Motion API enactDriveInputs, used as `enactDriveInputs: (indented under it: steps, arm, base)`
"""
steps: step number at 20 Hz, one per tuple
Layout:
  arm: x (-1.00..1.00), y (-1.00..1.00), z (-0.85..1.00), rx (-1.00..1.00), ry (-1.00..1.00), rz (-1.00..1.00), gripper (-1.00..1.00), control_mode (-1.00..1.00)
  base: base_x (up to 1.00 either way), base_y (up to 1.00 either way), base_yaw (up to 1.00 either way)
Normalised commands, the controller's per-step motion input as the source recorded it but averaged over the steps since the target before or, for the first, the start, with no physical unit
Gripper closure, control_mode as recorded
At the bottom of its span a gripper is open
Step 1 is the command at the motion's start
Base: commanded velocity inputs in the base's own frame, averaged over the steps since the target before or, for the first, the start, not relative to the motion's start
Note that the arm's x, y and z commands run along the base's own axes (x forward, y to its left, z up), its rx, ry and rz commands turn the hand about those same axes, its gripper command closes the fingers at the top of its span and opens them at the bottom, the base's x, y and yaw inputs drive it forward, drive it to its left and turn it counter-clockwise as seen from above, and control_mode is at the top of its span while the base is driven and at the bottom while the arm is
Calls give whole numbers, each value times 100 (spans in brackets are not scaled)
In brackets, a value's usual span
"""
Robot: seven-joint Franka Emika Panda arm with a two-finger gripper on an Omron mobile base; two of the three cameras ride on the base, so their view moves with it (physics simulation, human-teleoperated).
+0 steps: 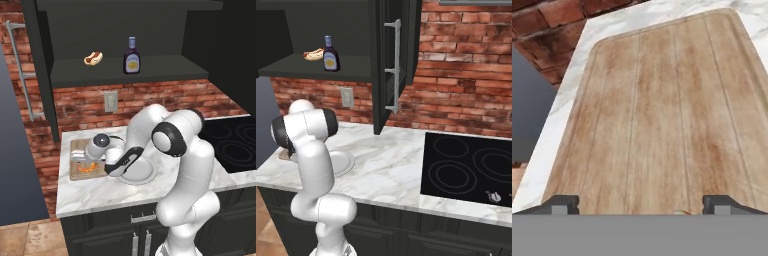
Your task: Pick the shrimp from the plate and place it on the cutting board. Then pick the condiment bottle from the cabinet and place it next to the cutting board.
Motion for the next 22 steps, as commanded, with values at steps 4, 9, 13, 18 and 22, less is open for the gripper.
enactDriveInputs:
  steps: [4, 9, 13, 18, 22]
  arm:
    - [3, -17, 40, 0, 5, 0, -100, -100]
    - [0, -19, 49, 0, 8, 0, -100, -100]
    - [0, -13, 60, 0, 11, 0, -100, -100]
    - [5, -3, 78, 0, 5, 0, -100, -100]
    - [19, 0, 89, 0, 0, 3, -100, -100]
  base:
    - [0, 0, 0]
    - [0, 0, 0]
    - [0, 0, 0]
    - [0, 0, 0]
    - [0, 0, 0]
